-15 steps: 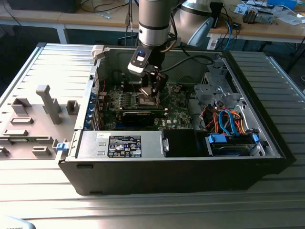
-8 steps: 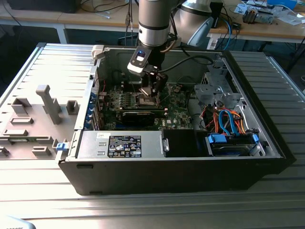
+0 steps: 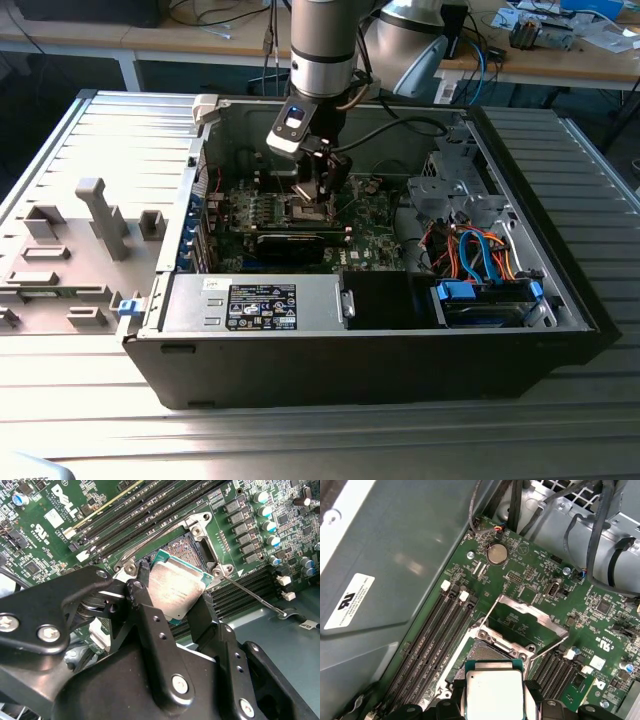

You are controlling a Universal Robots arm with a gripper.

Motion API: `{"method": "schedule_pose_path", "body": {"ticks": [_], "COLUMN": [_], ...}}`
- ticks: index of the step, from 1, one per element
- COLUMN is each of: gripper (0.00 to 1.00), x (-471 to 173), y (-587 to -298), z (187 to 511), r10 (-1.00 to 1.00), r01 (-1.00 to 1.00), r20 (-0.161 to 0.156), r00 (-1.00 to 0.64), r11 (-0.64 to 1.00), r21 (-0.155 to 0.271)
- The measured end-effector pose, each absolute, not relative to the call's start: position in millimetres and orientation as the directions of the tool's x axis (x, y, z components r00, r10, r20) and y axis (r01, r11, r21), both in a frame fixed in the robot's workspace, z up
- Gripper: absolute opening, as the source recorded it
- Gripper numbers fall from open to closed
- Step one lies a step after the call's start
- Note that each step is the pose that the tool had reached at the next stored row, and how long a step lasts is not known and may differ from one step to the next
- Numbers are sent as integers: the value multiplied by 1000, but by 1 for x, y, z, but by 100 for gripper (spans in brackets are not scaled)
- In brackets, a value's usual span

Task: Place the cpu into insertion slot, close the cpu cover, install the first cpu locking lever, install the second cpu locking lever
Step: 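Place the cpu into insertion slot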

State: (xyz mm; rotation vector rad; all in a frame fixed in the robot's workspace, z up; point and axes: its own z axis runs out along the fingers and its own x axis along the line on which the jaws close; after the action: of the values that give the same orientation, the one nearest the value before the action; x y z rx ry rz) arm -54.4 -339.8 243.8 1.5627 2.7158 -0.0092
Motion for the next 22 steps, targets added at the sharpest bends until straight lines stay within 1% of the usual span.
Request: {"method": "schedule_pose_path", "body": {"ticks": [22], "gripper": [55], "x": [-54], "y": [-340], "z": [244], "r10": [872], "r01": [872], "r20": [-10], "r00": [-490], "r11": [490], "r21": [-1]}}
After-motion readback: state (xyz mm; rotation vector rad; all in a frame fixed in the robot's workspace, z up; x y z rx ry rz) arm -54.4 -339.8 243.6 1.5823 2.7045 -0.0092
